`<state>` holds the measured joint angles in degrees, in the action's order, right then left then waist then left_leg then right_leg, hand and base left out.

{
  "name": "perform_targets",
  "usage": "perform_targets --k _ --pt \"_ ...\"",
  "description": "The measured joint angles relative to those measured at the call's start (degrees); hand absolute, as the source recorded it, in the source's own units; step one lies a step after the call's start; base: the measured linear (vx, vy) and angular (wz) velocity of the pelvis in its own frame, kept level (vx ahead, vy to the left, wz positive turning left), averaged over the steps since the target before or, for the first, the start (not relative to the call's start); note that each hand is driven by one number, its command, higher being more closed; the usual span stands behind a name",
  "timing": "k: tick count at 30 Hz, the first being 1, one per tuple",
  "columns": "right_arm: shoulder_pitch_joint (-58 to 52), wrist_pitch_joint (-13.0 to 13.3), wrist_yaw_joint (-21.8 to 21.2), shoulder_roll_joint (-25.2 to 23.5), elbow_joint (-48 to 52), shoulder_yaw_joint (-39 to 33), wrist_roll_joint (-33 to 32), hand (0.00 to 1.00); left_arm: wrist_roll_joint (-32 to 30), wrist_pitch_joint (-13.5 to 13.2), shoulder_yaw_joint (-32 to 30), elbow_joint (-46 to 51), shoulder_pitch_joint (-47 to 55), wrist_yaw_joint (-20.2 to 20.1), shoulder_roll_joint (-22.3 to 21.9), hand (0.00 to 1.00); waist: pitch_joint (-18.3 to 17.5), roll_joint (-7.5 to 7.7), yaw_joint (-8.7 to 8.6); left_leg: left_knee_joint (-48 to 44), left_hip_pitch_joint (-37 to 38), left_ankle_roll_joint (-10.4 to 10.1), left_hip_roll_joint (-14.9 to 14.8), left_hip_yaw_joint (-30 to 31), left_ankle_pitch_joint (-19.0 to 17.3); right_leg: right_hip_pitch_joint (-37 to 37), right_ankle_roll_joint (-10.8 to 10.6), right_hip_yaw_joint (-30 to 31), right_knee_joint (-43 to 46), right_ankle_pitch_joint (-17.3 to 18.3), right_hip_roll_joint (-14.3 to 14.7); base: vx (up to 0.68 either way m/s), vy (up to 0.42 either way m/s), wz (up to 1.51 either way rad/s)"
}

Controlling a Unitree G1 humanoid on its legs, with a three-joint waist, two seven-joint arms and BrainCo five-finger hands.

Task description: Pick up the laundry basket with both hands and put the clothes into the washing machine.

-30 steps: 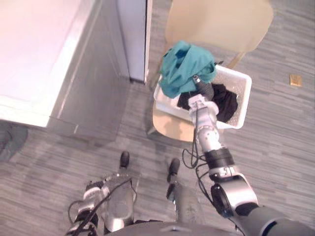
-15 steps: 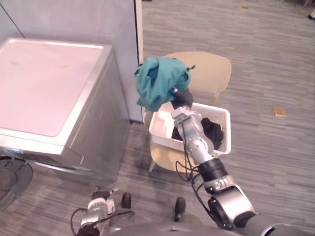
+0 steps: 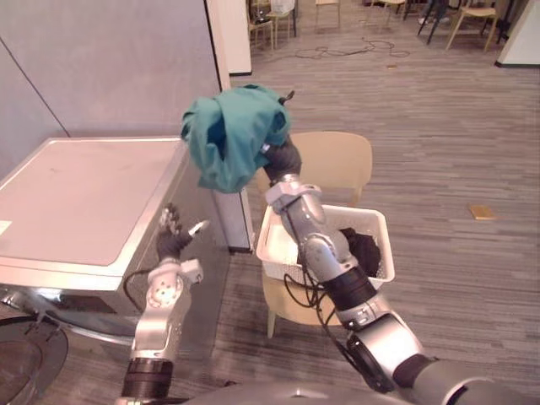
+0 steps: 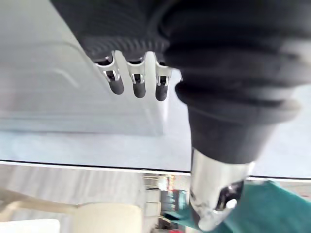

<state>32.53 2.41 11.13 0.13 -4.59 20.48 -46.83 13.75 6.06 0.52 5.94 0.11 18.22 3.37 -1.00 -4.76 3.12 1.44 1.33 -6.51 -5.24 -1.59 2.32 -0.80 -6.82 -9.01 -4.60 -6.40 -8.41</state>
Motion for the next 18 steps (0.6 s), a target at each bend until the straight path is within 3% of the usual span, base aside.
perform_targets --k 8,18 --pt "-6.85 -1.62 -3.61 -0.17 1.46 3.67 -0.07 1.00 -0.40 -2.19 -0.58 6.99 -2.37 -0.42 0.52 0.00 -0.63 -0.62 -0.31 1.03 1.73 -0.27 0.00 -1.30 -0.44 -0.73 0.01 0.81 -0.34 0.04 0.02 -0.04 -0.006 -0.06" --pt "-7.92 -1.70 -5.60 0.10 1.50 3.41 -0.14 1.00 -0.32 -2.98 -0.43 11.53 -3.15 -5.38 3.57 0.00 -1.83 -0.58 -0.91 1.58 1.75 0.04 0.02 -1.36 -0.17 -0.73 -0.32 0.72 -0.02 -0.17 0.03 0.00 -0.001 0.00"
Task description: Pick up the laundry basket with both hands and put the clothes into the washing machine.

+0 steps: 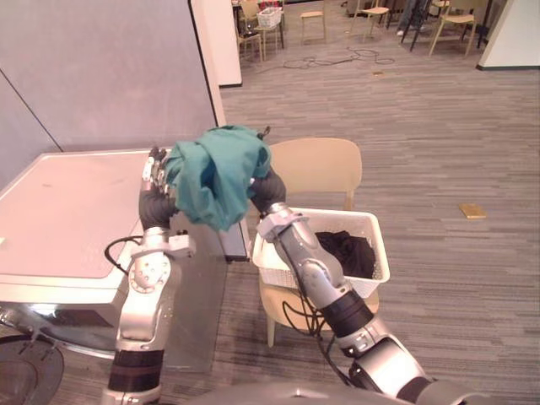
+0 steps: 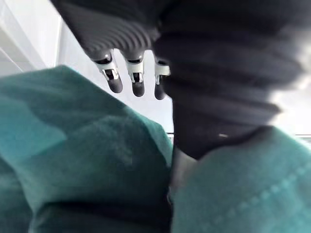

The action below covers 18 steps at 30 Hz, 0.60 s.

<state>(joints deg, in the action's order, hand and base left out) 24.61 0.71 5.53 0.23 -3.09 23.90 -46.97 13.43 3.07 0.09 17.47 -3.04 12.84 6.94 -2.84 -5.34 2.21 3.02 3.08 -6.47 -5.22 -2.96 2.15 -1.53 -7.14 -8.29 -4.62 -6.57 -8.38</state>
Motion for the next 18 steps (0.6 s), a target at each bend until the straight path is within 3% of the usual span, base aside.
perform_targets --k 15,16,18 --pt "-2.18 -2.23 -1.34 0.62 0.44 0.20 -0.24 1.00 2.95 0.23 9.56 -0.03 -2.92 -7.34 5.17 0.00 -0.69 0.38 -0.97 0.00 0.09 0.08 0.00 0.01 -0.06 -0.06 0.32 -0.03 -0.35 0.22 0.01 -0.04 -0.010 0.00" --pt "-2.18 -2.25 -1.35 0.72 0.44 0.26 -0.43 1.00 3.64 0.26 10.41 -0.11 -3.35 -7.56 5.65 1.00 -0.74 0.40 -1.07 0.00 0.07 0.08 0.00 -0.02 -0.06 0.21 0.32 -0.01 -0.35 0.22 0.00 0.00 0.000 0.00" --pt "-2.18 -2.26 -1.35 0.88 0.44 0.26 -0.48 1.00 4.52 0.40 11.47 -0.21 -3.97 -7.97 6.34 1.00 -0.81 0.48 -1.37 0.01 0.05 0.08 0.00 -0.06 -0.07 0.26 0.30 0.04 -0.36 0.21 0.01 0.00 0.000 0.00"
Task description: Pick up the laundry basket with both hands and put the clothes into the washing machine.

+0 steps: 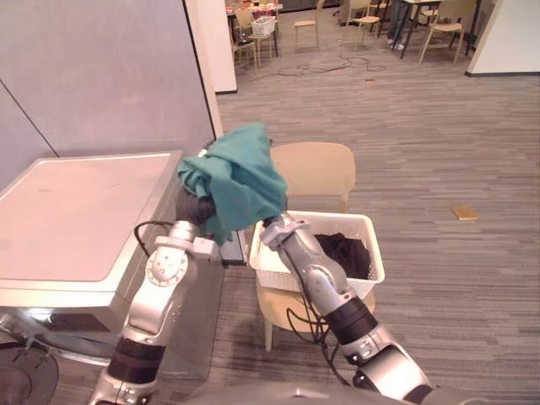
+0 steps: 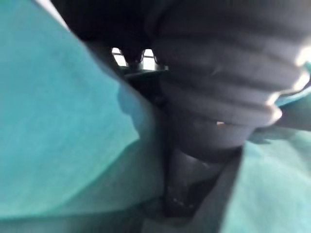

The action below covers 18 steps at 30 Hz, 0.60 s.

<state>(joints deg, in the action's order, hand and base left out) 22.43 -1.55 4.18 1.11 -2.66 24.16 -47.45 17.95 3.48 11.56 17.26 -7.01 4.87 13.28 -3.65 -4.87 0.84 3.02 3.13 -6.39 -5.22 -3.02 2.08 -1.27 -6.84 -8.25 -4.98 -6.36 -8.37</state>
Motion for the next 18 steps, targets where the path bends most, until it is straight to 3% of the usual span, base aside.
perform_targets --k 7,16,17,18 --pt "-1.31 -0.02 -0.18 2.03 0.52 0.56 -0.05 1.00 -0.12 0.54 0.62 -2.36 -2.49 0.21 1.93 1.00 -0.72 0.86 -0.72 -0.03 0.01 0.01 0.00 -0.04 0.00 0.07 -0.26 0.11 0.04 -0.18 0.04 0.00 0.000 0.00" --pt "-2.73 -0.89 -0.13 2.79 1.97 1.57 -0.11 1.00 -0.82 0.51 0.98 -2.36 -2.97 0.32 2.28 1.00 -0.75 0.90 -0.85 -0.19 0.05 0.04 -0.01 -0.10 -0.03 0.08 -0.21 0.35 -0.01 -0.17 0.06 0.00 0.000 0.00" --pt "-2.73 -0.91 -0.13 2.79 1.97 1.56 -0.11 0.00 -1.07 0.51 0.98 -2.36 -2.97 0.33 2.28 1.00 -0.76 0.91 -0.85 -0.19 0.05 0.04 -0.01 -0.11 -0.03 0.13 -0.16 0.46 -0.01 -0.14 0.06 0.00 0.000 0.00" --pt "-2.73 -0.97 -0.13 2.80 1.97 1.56 -0.12 0.00 -1.33 0.51 1.00 -2.36 -2.97 0.33 2.26 1.00 -0.76 0.92 -0.83 -0.19 0.05 0.04 -0.01 -0.13 -0.03 0.17 -0.05 0.52 -0.01 -0.07 0.06 0.00 0.000 -0.04"
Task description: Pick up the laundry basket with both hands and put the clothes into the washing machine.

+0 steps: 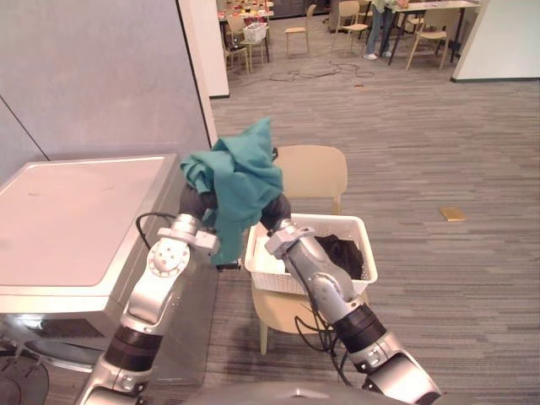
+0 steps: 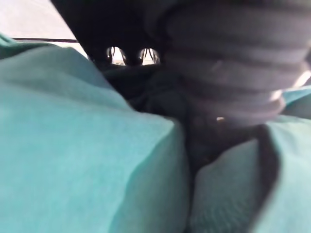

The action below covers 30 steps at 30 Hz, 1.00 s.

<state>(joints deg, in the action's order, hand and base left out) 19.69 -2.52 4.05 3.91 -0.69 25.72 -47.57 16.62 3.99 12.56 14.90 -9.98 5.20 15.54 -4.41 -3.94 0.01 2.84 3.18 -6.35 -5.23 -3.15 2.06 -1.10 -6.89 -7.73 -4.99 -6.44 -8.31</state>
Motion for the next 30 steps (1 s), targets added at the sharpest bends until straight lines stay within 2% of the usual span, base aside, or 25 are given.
perform_targets --k 6,9,11,13,15,16,18,23,30 --pt "-1.00 -0.80 0.09 0.14 0.47 -1.39 0.18 0.00 -1.10 -0.01 -0.11 -0.02 0.82 0.30 -1.17 1.00 -0.29 0.46 0.02 0.12 -0.01 0.01 -0.01 -0.36 -0.01 0.33 -0.23 0.51 0.02 -0.17 0.04 0.00 0.000 -0.03" --pt "-5.31 -2.21 0.07 1.91 4.57 -2.01 0.29 0.00 -1.10 -0.12 -0.47 -0.95 2.67 -0.60 -2.66 1.00 -0.58 1.02 0.25 0.19 -0.01 0.06 -0.05 -0.64 -0.09 0.54 -0.24 0.71 0.02 -0.16 0.10 -0.01 -0.006 -0.04" --pt "-9.21 -2.83 -0.53 3.02 8.09 -2.66 0.26 0.00 -3.47 0.45 -3.81 -4.91 2.45 0.86 -2.88 1.00 -0.63 1.20 -0.02 0.23 -0.02 0.05 -0.12 -0.94 -0.13 0.72 -0.25 1.00 0.08 -0.17 0.19 -0.03 -0.013 -0.06" --pt "-13.63 -2.87 -2.22 3.22 12.51 -5.79 0.23 0.00 -2.79 0.75 -8.92 -9.49 2.89 2.55 -4.32 1.00 -0.56 1.30 -0.24 0.24 -0.02 0.04 -0.21 -1.26 -0.22 0.92 -0.22 1.28 0.17 -0.15 0.27 -0.03 -0.015 -0.10" --pt "-16.88 -2.44 -2.65 3.25 16.17 -12.74 0.28 0.00 0.29 1.20 -14.99 -12.78 5.87 4.71 -6.70 1.00 -0.29 1.70 -0.59 0.22 -0.04 0.00 -0.27 -1.91 -0.47 1.42 0.07 2.18 0.04 0.03 0.38 -0.04 -0.015 -0.16" --pt "-17.37 -2.12 -2.64 3.25 16.26 -14.15 0.28 0.00 1.37 1.21 -16.03 -13.51 6.63 5.07 -7.29 1.00 -0.20 1.86 -0.66 0.21 -0.03 -0.01 -0.28 -1.97 -0.53 1.46 0.07 2.22 0.02 0.04 0.40 -0.03 -0.013 -0.09" --pt "-19.58 -0.87 -2.50 3.25 16.26 -19.39 0.38 0.00 8.08 1.16 -19.00 -15.81 9.08 6.97 -9.67 1.00 0.30 2.62 -0.72 0.21 -0.07 -0.15 -0.34 -2.35 -0.91 1.72 0.06 2.47 0.00 0.06 0.45 -0.02 -0.012 -0.06" --pt "-24.84 -0.39 -2.20 1.35 16.28 -23.22 0.63 0.00 17.83 0.74 -22.51 -18.45 12.49 9.56 -13.84 1.00 0.47 3.00 -0.73 0.20 -0.13 -0.08 -0.34 -3.78 -1.34 2.71 -0.28 3.86 0.03 -0.09 0.53 0.00 -0.008 -0.15" --pt "-31.48 0.12 -1.98 -2.67 17.82 -32.02 0.73 0.00 22.03 -0.78 -25.12 -19.59 15.17 9.39 -16.86 1.00 0.78 3.40 -1.27 0.02 -0.15 0.29 -0.32 -4.29 -2.01 2.88 -0.47 4.22 0.38 -0.07 0.54 0.01 -0.008 -0.04"
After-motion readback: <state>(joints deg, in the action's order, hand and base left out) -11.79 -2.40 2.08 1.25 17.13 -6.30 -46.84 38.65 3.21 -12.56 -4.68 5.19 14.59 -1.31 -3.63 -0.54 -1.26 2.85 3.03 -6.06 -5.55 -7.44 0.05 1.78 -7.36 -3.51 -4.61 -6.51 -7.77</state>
